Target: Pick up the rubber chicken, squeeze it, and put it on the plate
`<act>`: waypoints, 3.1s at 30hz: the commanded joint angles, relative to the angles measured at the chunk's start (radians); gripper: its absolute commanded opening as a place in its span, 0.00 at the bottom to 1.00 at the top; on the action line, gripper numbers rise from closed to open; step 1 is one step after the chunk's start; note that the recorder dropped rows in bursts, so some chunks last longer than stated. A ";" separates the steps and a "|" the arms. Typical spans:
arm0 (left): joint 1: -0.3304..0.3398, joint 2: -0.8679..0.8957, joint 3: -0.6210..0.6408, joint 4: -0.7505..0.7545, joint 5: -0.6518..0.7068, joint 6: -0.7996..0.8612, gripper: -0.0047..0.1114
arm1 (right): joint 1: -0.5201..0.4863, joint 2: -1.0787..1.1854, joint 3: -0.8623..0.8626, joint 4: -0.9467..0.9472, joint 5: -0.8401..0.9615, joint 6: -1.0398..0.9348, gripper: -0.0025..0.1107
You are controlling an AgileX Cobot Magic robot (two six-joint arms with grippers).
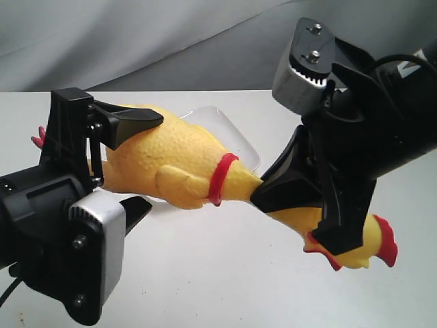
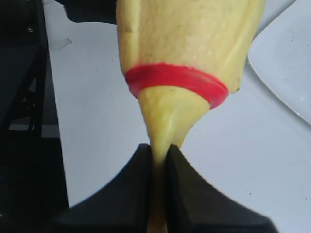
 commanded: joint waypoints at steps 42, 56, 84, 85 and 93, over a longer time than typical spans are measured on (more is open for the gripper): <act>-0.005 -0.017 -0.004 -0.005 -0.057 -0.140 0.04 | 0.003 -0.013 0.002 0.082 0.007 -0.014 0.02; -0.005 -0.031 -0.091 -0.005 -0.061 -0.381 0.04 | 0.003 -0.013 0.002 0.087 0.009 -0.014 0.02; -0.005 0.009 -0.061 -0.040 -0.169 -0.238 0.71 | 0.003 -0.013 0.002 0.085 0.013 -0.014 0.02; -0.005 0.009 -0.048 -0.040 -0.162 -0.212 0.69 | 0.003 -0.013 0.002 0.085 0.013 -0.014 0.02; -0.005 0.009 0.030 -0.040 -0.117 -0.011 0.04 | 0.003 -0.013 0.002 0.085 0.013 -0.014 0.02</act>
